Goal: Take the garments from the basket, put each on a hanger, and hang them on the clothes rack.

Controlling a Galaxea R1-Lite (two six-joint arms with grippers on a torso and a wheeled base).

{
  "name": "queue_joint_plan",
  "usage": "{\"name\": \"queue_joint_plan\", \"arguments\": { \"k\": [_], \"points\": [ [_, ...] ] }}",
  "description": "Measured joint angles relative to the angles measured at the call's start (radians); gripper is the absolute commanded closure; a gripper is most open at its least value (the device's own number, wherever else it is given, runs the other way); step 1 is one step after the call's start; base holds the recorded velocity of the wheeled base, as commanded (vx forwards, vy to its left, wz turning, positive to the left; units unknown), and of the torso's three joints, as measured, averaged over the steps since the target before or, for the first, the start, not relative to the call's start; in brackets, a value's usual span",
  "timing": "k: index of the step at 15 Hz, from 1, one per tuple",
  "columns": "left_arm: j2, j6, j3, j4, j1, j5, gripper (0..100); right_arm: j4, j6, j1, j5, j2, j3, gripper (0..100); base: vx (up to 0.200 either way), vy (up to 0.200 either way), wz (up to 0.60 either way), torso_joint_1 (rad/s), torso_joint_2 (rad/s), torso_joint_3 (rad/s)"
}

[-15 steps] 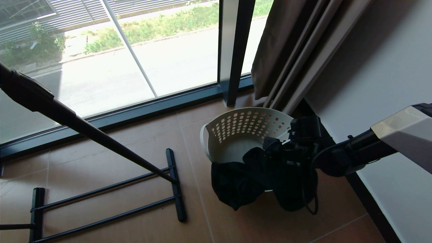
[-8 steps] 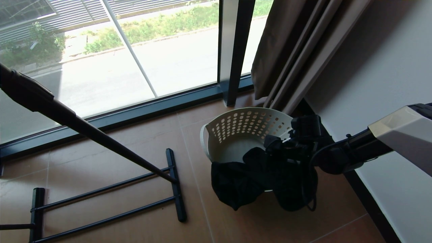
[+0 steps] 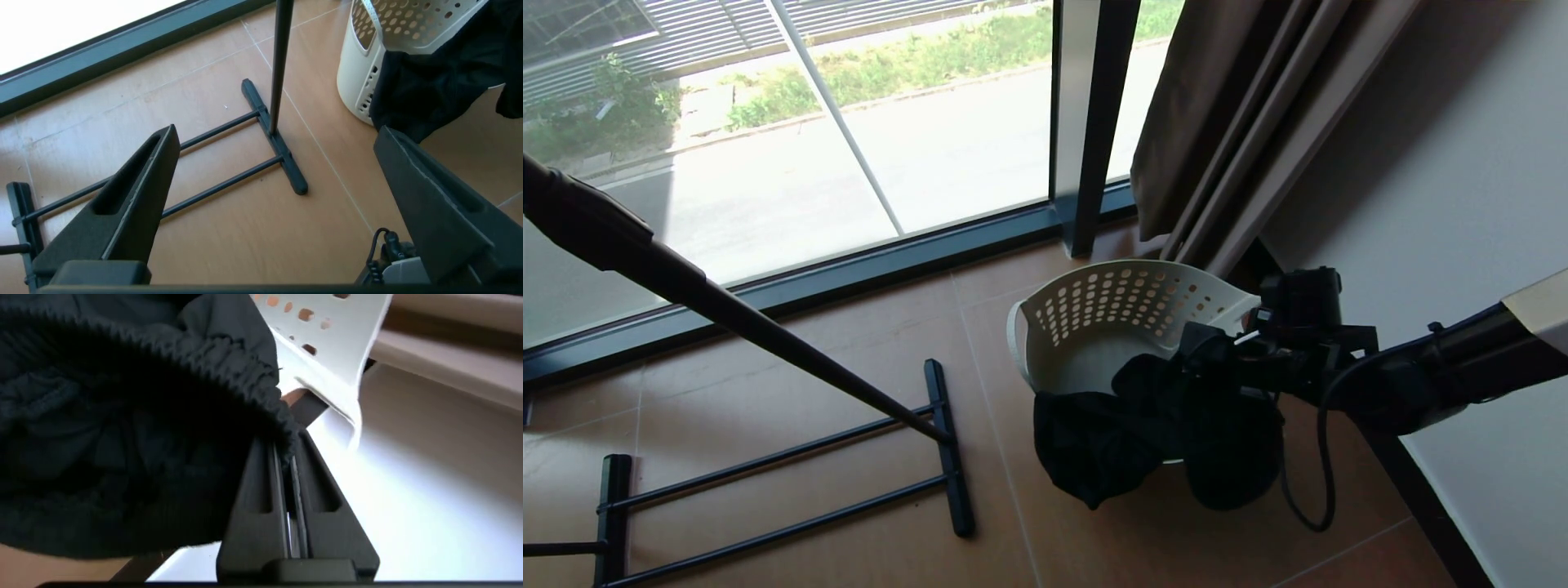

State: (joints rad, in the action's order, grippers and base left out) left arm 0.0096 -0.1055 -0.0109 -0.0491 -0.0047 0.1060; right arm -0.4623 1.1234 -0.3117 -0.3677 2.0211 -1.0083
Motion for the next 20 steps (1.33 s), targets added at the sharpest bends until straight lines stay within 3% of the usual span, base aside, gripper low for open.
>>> {"name": "queue_joint_plan", "arguments": {
  "k": [6, 10, 12, 15, 17, 20],
  "points": [
    [0.000, 0.000, 0.000, 0.000, 0.000, 0.000, 0, 0.011, -0.054, -0.066, 0.003, -0.411, 0.243, 100, 0.000, 0.000, 0.00, 0.000, 0.00, 0.000],
    [0.000, -0.004, 0.000, 0.000, 0.000, 0.003, 0, 0.018, -0.076, -0.155, 0.004, -0.696, 0.358, 100, 0.000, 0.000, 0.00, 0.000, 0.00, 0.000],
    [0.000, -0.001, 0.000, 0.000, 0.000, 0.003, 0, 0.037, -0.150, -0.201, 0.005, -0.814, 0.406, 100, 0.000, 0.000, 0.00, 0.000, 0.00, 0.000],
    [0.000, -0.001, 0.000, 0.000, 0.000, 0.005, 0, 0.057, -0.335, -0.237, 0.014, -0.906, 0.472, 100, 0.000, 0.000, 0.00, 0.000, 0.00, 0.000],
    [0.000, -0.002, 0.000, 0.001, 0.000, 0.007, 0, 0.058, -0.434, -0.241, 0.095, -0.927, 0.514, 100, 0.000, 0.000, 0.00, 0.000, 0.00, 0.000],
    [0.000, 0.003, 0.000, 0.001, 0.000, 0.007, 0, 0.058, -0.458, -0.239, 0.119, -0.934, 0.542, 100, 0.000, 0.000, 0.00, 0.000, 0.00, 0.000]
  ]
}}
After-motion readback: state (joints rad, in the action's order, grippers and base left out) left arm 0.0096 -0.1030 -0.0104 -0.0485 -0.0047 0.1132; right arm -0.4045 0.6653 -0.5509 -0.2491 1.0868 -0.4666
